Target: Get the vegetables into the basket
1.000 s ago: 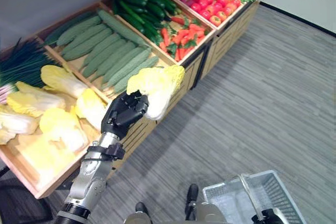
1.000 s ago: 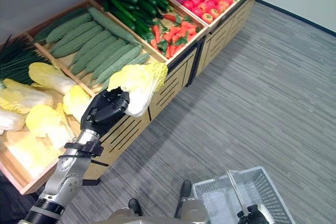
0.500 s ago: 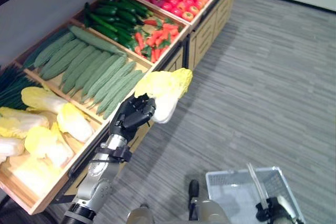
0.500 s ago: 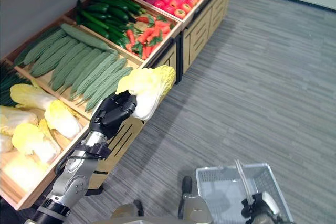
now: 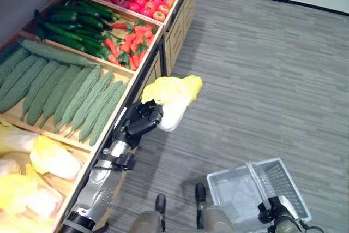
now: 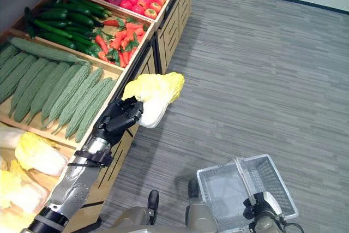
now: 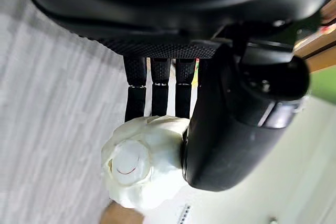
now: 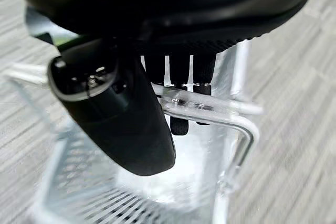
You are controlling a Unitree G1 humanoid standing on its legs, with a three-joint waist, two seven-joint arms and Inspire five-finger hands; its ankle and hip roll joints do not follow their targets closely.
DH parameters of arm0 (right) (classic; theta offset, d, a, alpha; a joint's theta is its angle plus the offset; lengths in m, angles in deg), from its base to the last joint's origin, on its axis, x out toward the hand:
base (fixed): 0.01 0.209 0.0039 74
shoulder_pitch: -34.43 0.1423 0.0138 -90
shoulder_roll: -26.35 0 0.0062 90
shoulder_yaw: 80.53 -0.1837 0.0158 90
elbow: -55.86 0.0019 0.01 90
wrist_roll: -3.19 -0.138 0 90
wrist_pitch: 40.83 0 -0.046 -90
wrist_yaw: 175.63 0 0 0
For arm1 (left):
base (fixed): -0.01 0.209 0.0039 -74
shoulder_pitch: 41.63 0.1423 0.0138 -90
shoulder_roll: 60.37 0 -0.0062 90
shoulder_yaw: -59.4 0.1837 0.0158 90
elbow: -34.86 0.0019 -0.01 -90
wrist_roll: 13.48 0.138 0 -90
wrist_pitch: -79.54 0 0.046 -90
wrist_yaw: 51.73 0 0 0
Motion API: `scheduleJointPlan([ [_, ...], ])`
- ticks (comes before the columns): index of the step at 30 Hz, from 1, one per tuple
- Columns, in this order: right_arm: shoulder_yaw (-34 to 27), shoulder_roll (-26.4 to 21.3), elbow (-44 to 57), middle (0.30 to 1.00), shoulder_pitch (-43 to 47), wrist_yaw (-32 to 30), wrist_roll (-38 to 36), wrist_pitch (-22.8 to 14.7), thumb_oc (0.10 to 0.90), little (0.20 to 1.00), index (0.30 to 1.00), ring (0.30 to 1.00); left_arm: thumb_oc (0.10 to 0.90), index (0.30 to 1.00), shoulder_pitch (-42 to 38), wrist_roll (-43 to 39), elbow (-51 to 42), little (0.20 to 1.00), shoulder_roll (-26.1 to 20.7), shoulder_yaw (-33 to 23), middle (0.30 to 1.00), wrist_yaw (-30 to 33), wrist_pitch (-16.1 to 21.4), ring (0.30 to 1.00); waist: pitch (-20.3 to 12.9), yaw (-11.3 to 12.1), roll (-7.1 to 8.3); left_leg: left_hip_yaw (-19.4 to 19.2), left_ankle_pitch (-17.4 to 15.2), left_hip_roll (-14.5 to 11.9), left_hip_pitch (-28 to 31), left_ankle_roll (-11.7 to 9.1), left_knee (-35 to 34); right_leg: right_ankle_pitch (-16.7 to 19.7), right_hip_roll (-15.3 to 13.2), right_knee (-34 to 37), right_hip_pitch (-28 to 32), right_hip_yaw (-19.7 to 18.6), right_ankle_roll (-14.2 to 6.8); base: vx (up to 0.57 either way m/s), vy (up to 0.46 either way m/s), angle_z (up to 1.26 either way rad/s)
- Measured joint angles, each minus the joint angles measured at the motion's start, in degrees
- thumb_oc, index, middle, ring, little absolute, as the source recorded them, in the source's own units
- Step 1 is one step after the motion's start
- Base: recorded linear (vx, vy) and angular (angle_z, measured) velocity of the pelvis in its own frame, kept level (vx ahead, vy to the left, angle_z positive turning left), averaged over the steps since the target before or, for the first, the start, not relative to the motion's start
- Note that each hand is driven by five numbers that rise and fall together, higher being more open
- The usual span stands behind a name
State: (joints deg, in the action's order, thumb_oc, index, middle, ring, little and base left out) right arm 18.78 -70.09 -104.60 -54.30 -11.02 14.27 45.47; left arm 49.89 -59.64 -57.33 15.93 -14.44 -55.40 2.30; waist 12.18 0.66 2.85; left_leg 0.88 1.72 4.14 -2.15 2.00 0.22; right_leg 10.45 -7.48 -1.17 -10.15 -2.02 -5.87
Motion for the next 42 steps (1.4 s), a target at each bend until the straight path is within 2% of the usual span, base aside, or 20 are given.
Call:
scheduleJointPlan([
  [2, -0.01, 0.02, 0.94, 0.300, 0.67, 0.27, 0.29, 0.33, 0.400, 0.300, 0.300, 0.300, 0.400, 0.300, 0.03, 0.04, 0.12, 0.300, -1.16, -0.06, 0.300, 0.01, 0.02, 0.300, 0.16, 0.15, 0.18, -2.81, -0.19, 0.45, 0.05, 0.51, -0.16, 1.12, -0.47, 0.72, -0.82, -2.30, -1.14, -0.11, 0.106, -0.56],
  [4, 0.04, 0.27, 1.33, 0.300, 0.93, 0.34, 0.30, 0.31, 0.400, 0.300, 0.300, 0.300, 0.400, 0.300, -0.11, 0.05, 0.18, 0.300, -1.85, -0.10, 0.300, 0.01, 0.01, 0.300, 0.38, -0.20, 0.56, -3.87, -0.25, 0.58, 0.53, 0.75, -0.58, 1.15, -0.84, 1.62, -0.49, -2.03, -1.60, -0.12, 0.054, -0.38],
  [5, 0.05, 0.33, 1.27, 0.300, 1.14, 0.39, 0.30, 0.36, 0.400, 0.300, 0.300, 0.300, 0.400, 0.300, -0.28, 0.04, 0.19, 0.300, -1.88, -0.13, 0.300, -0.03, 0.01, 0.300, 0.56, 0.18, 0.60, -5.21, -0.24, -0.02, 0.66, 1.61, -0.57, 0.44, -1.08, 0.84, -0.70, 0.13, -1.69, -0.11, 0.047, -0.63],
  [6, -0.08, 0.13, 0.03, 0.300, 2.13, 0.28, 0.30, 0.83, 0.400, 0.300, 0.300, 0.300, 0.400, 0.300, -0.29, 0.07, 0.53, 0.300, -1.78, -0.09, 0.300, -0.05, 0.00, 0.300, 1.29, 1.55, -0.46, -7.19, -0.49, -2.44, 1.42, 1.88, -0.52, -4.32, -1.90, -6.41, -1.10, 7.88, -2.15, -0.12, 0.055, -0.73],
  [8, -0.13, -0.13, -0.05, 0.300, 2.03, 0.32, 0.35, 0.98, 0.400, 0.300, 0.300, 0.300, 0.400, 0.300, -0.31, 0.07, 0.57, 0.300, -2.35, -0.16, 0.300, -0.09, 0.01, 0.300, 1.40, 2.08, -0.43, -8.10, -0.59, -3.94, 1.86, 1.92, -0.43, -6.14, -4.20, -8.23, 2.06, 9.85, -3.64, -0.07, 0.016, -0.47],
  [10, -0.27, -0.69, -0.07, 0.300, 1.96, 0.23, 0.38, 1.18, 0.400, 0.300, 0.300, 0.300, 0.400, 0.300, -0.13, 0.07, 0.76, 0.300, -2.83, -0.14, 0.300, -0.08, -0.07, 0.300, 1.35, 3.32, -0.52, -9.64, -0.62, -4.77, 2.57, 1.86, -0.42, -8.75, -7.66, -11.45, 3.83, 13.93, -4.23, 0.00, -0.060, -0.42],
  [11, -0.26, -1.11, 0.23, 0.300, 2.11, 0.30, 0.36, 0.92, 0.400, 0.300, 0.300, 0.300, 0.400, 0.300, -0.16, 0.05, 0.77, 0.300, -3.21, -0.16, 0.300, -0.09, -0.06, 0.300, 1.31, 3.53, -0.42, -9.70, -0.70, -4.98, 2.79, 1.69, -0.42, -8.33, -8.40, -9.46, 6.17, 13.48, -4.22, 0.00, -0.093, -0.41],
  [12, -0.86, -1.25, 0.44, 0.300, 2.30, 0.26, 0.32, 0.73, 0.400, 0.300, 0.300, 0.300, 0.400, 0.300, -0.25, 0.05, 0.77, 0.300, -3.78, -0.17, 0.300, -0.10, -0.06, 0.300, 1.11, 3.38, 0.04, -9.85, -0.19, -4.90, 3.40, 0.21, -1.21, -7.51, -8.51, -3.94, 9.91, 11.84, -4.87, 0.01, -0.104, -0.36],
  [15, -1.13, -2.19, 2.79, 0.300, 4.06, 0.30, 0.28, 1.10, 0.400, 0.300, 0.300, 0.300, 0.400, 0.300, -0.06, 0.11, 0.59, 0.300, -3.21, -0.17, 0.300, -0.27, -0.09, 0.300, 0.78, 3.86, -0.38, -11.78, 1.29, -6.14, 3.77, -2.30, -2.80, -7.86, -6.65, 2.39, 11.52, 12.02, -5.31, 0.01, -0.151, -0.42],
  [18, -0.58, -2.93, 9.59, 0.300, 3.76, 0.39, 0.31, 1.10, 0.400, 0.300, 0.300, 0.300, 0.400, 0.300, 0.85, 0.18, 0.52, 0.300, -2.43, -0.09, 0.300, -0.71, -0.32, 0.300, -0.04, 2.79, -1.22, -12.65, 2.41, -9.19, 4.57, -4.10, -3.62, -5.78, -2.98, 6.18, 12.72, 10.78, -3.64, 0.01, -0.176, -0.34],
  [21, 1.05, -5.61, 17.04, 0.300, 2.40, 0.41, 0.47, 1.05, 0.400, 0.300, 0.300, 0.300, 0.400, 0.300, 0.99, 0.68, 0.22, 0.300, -2.11, 0.03, 0.300, -1.49, -0.52, 0.300, -0.99, 2.30, -1.89, -12.76, 3.01, -11.25, 4.67, -5.06, -4.32, -5.57, -1.29, 6.45, 11.86, 10.11, -2.93, 0.01, -0.135, -0.17],
  [24, 2.61, -9.24, 22.92, 0.300, 2.30, 0.43, 1.66, 0.84, 0.400, 0.300, 0.300, 0.300, 0.400, 0.300, 0.90, 3.06, 0.14, 0.300, -2.43, 0.35, 0.300, -1.46, -0.57, 0.300, -1.78, 1.33, -2.91, -12.69, 3.60, -11.76, 4.55, -5.96, -5.09, -5.20, -0.75, 6.45, 11.28, 9.91, -2.37, -0.01, -0.096, -0.05],
  [25, 2.86, -9.99, 24.34, 0.300, 2.38, 0.43, 1.75, 0.86, 0.400, 0.300, 0.300, 0.300, 0.400, 0.300, 0.67, 4.92, 0.14, 0.300, -2.87, 0.81, 0.300, -1.33, -0.56, 0.300, -2.05, 1.17, -3.14, -12.69, 3.66, -11.77, 4.52, -6.06, -5.19, -5.15, -0.72, 6.45, 11.09, 9.81, -2.34, 0.01, -0.095, -0.05],
  [26, 3.94, -11.68, 27.38, 0.300, 2.85, 0.45, 2.09, 0.24, 0.400, 0.300, 0.300, 0.300, 0.400, 0.300, -0.73, 10.84, 0.18, 0.300, -5.72, 3.06, 0.300, -1.32, -0.60, 0.300, -2.56, 0.72, -3.70, -12.78, 3.69, -11.79, 4.45, -6.10, -5.19, -4.92, -0.75, 6.45, 10.89, 9.60, -2.29, 0.01, -0.062, -0.04],
  [29, 5.22, -12.39, 29.47, 0.300, 4.77, 0.50, 2.08, -1.07, 0.400, 0.300, 0.300, 0.300, 0.400, 0.300, -4.21, 19.64, 0.32, 0.300, -9.98, 7.72, 0.300, -1.15, -0.57, 0.300, -3.42, 0.31, -4.33, -13.04, 3.72, -11.61, 4.42, -6.16, -5.21, -4.76, -0.59, 6.34, 10.65, 9.30, -2.40, 0.03, -0.041, -0.05],
  [31, 6.55, -12.87, 31.28, 0.300, 5.71, 0.59, 2.04, -1.12, 0.400, 0.300, 0.300, 0.300, 0.400, 0.300, -5.47, 24.09, 0.76, 0.300, -9.94, 9.07, 0.300, -1.42, -0.23, 0.300, -3.89, -0.23, -4.84, -13.38, 3.57, -11.55, 4.37, -6.37, -5.22, -4.58, -0.69, 6.43, 10.23, 8.88, -2.20, 0.04, -0.032, -0.15],
  [32, 8.74, -13.38, 33.95, 0.300, 6.75, 1.08, 2.03, -1.63, 0.400, 0.300, 0.300, 0.300, 0.400, 0.300, -9.84, 30.54, 1.64, 0.300, -12.25, 13.88, 0.300, -0.54, -0.11, 0.300, -4.01, -0.04, -5.02, -14.36, 3.62, -11.51, 4.48, -6.37, -5.21, -4.01, -0.60, 6.14, 10.03, 8.09, -2.18, 0.04, -0.017, -0.21],
  [33, 9.04, -13.31, 35.20, 0.300, 6.81, 1.13, 2.02, -2.17, 0.400, 0.300, 0.300, 0.300, 0.400, 0.300, -11.67, 32.87, 1.64, 0.300, -13.06, 15.67, 0.300, -0.43, 0.11, 0.300, -4.06, -0.24, -5.08, -14.49, 3.63, -11.50, 4.50, -6.37, -5.21, -3.96, -0.60, 6.15, 9.98, 7.93, -2.17, 0.03, -0.010, -0.20],
  [38, 10.40, -13.40, 40.38, 0.300, 7.30, 2.09, 0.58, -2.86, 0.400, 0.300, 0.300, 0.300, 0.400, 0.300, -16.54, 46.99, 3.02, 0.300, -12.44, 20.95, 0.300, 1.48, 2.29, 0.300, -4.13, -1.59, -5.09, -15.04, 3.62, -11.48, 5.06, -6.36, -5.22, -3.95, -0.57, 6.13, 10.17, 7.33, -2.17, 0.03, -0.001, -0.06],
  [42, 11.51, -13.39, 43.68, 0.300, 7.38, 3.00, -1.03, -3.03, 0.400, 0.300, 0.300, 0.300, 0.400, 0.300, -17.76, 58.44, 10.06, 0.300, -8.30, 22.84, 0.300, 4.20, 3.08, 0.300, -4.25, -2.01, -5.00, -15.56, 3.62, -11.51, 5.67, -6.35, -5.24, -3.84, -0.49, 6.14, 10.38, 6.78, -2.11, 0.03, 0.012, -0.07],
])
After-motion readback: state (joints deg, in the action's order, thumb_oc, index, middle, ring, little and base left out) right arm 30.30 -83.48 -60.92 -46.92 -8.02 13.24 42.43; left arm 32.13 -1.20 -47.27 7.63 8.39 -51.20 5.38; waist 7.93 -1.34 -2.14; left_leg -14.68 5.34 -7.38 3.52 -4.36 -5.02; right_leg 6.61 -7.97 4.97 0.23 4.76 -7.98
